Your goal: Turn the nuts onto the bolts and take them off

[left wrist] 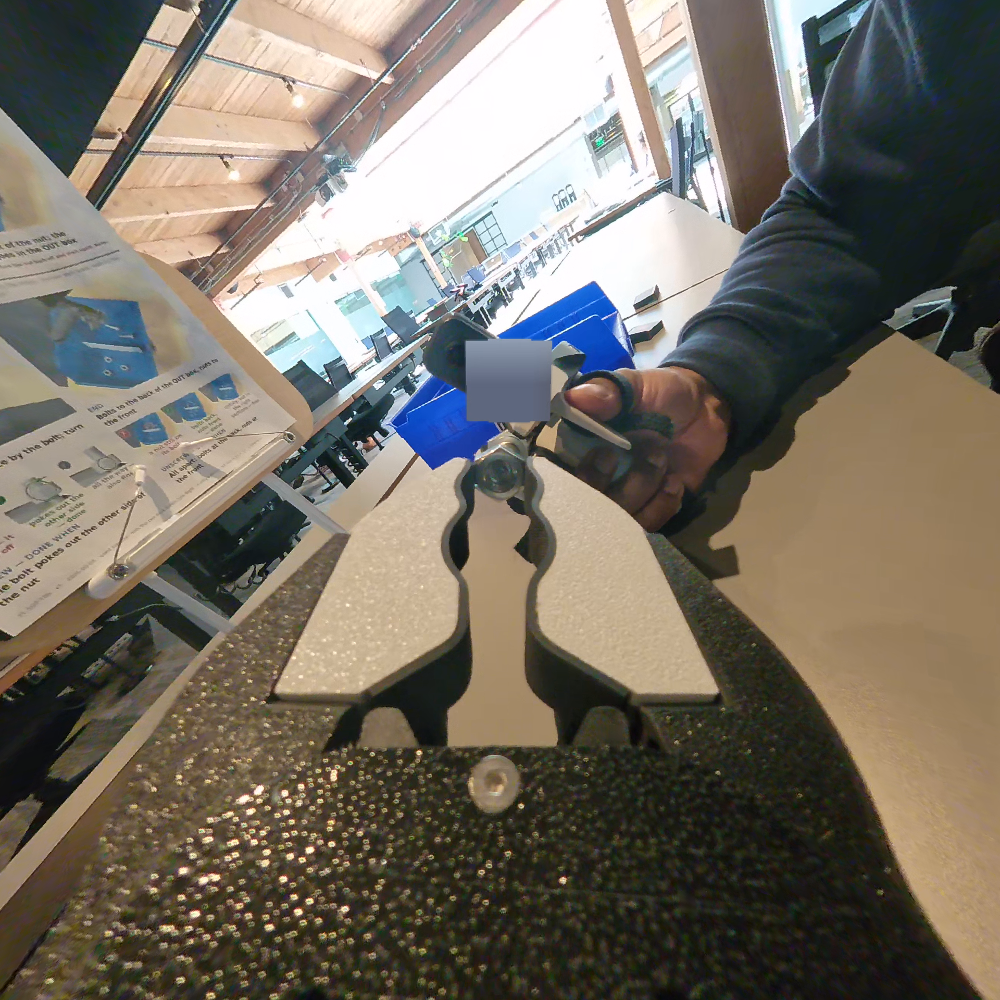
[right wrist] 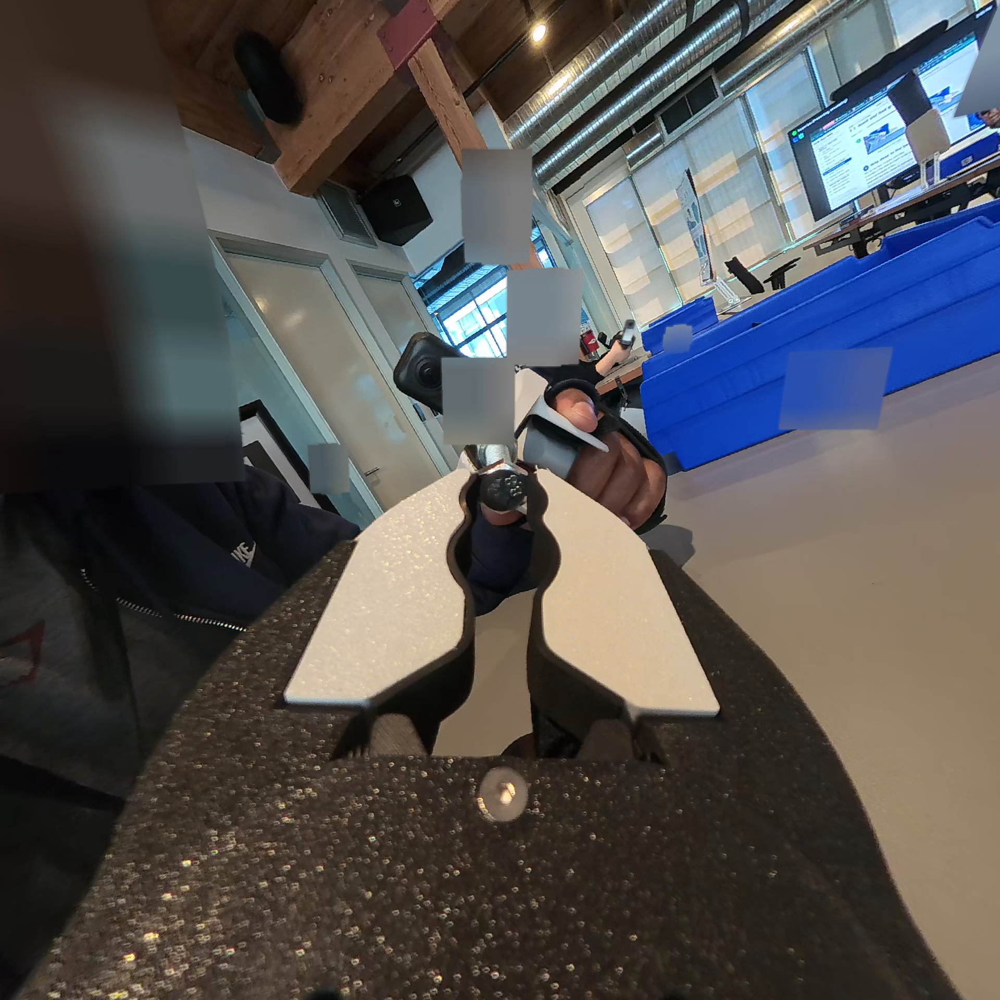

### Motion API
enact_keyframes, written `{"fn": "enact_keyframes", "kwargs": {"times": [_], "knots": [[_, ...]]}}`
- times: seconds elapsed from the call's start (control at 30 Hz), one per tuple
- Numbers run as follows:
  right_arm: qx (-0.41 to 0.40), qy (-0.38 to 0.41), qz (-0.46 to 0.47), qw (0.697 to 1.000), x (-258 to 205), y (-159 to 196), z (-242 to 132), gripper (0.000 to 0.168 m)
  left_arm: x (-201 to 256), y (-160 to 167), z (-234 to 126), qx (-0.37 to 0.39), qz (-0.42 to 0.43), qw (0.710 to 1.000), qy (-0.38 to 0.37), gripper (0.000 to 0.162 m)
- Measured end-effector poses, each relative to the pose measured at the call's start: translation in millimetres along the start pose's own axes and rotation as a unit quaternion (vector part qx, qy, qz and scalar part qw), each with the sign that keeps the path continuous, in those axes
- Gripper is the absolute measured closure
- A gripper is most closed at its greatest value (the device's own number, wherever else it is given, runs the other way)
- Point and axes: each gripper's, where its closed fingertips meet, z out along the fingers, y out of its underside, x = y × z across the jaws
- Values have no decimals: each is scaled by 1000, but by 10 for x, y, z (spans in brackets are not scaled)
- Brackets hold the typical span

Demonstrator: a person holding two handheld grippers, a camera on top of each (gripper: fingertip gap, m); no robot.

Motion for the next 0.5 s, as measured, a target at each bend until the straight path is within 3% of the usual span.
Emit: {"fn": "enact_keyframes", "kwargs": {"times": [0.5], "knots": [[-2, 0, -14, 1000, -24, -13, 6, 152, 2, -31, -11, 8, -33, 999, 12, 145]]}}
